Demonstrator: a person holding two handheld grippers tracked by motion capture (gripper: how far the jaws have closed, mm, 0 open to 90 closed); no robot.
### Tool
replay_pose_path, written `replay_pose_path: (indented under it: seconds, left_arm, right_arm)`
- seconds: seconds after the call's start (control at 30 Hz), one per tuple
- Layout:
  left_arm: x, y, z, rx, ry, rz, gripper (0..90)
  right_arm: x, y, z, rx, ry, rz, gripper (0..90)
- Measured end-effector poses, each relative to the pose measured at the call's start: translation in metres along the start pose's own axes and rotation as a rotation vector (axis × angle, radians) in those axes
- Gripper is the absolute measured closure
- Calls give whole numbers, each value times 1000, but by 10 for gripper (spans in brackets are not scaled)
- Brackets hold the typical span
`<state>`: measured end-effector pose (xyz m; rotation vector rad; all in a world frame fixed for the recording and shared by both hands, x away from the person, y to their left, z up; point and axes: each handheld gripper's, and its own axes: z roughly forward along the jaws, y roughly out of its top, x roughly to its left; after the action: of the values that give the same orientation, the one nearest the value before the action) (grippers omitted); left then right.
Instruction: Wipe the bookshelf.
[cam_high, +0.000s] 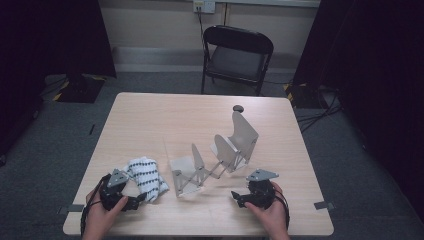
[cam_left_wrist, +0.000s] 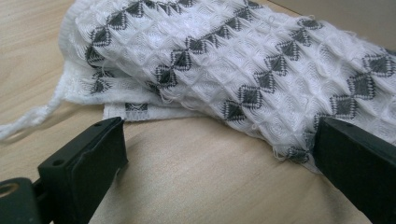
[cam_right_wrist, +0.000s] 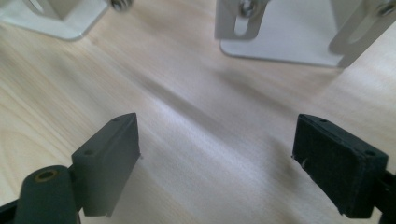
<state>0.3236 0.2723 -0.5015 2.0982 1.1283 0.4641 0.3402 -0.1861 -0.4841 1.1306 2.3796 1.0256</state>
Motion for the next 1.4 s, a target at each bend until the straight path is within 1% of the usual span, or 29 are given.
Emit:
replay_pose_path:
  seconds: [0.07, 0.17, 0.23, 0.33, 0.43, 0.5, 0.7, 0.83, 1.0, 1.3, 1.33, 1.4]
  left_arm:
    - [0, 0, 0, 1, 2, 1, 26]
    - [0, 0, 0, 0, 1, 1, 26]
    - [0, 0, 0, 0, 0, 1, 25]
    - [0, 0, 0, 1, 0, 1, 25]
    - [0, 0, 0, 0, 0, 2, 25]
    - [0, 0, 0, 0, 0, 2, 24]
    - [0, 0, 0, 0, 1, 3, 24]
    - [0, 0, 0, 1, 1, 3, 24]
    - [0, 0, 0, 0, 0, 3, 24]
    - [0, 0, 0, 1, 0, 3, 24]
    - [0, 0, 0, 1, 0, 3, 24]
    - [0, 0, 0, 0, 0, 3, 24]
  right_arm:
    - [0, 4, -6, -8, 1, -1, 165]
    - [0, 11, -14, 4, 5, 1, 166]
    - [0, 15, -18, 12, -4, -11, 177]
    - [-2, 22, -25, 6, 5, -2, 187]
    - [-4, 31, -31, 10, -9, -11, 191]
    - [-5, 37, -34, 7, -7, -8, 191]
    - [-8, 55, -44, -13, -7, -27, 196]
    - [-10, 67, -51, -27, -20, -33, 211]
    - [-11, 81, -60, -32, -34, -48, 213]
    - [-12, 101, -65, -54, -46, -54, 221]
    - [-11, 104, -65, -55, -43, -58, 224]
    - [-11, 107, -63, -59, -26, -48, 225]
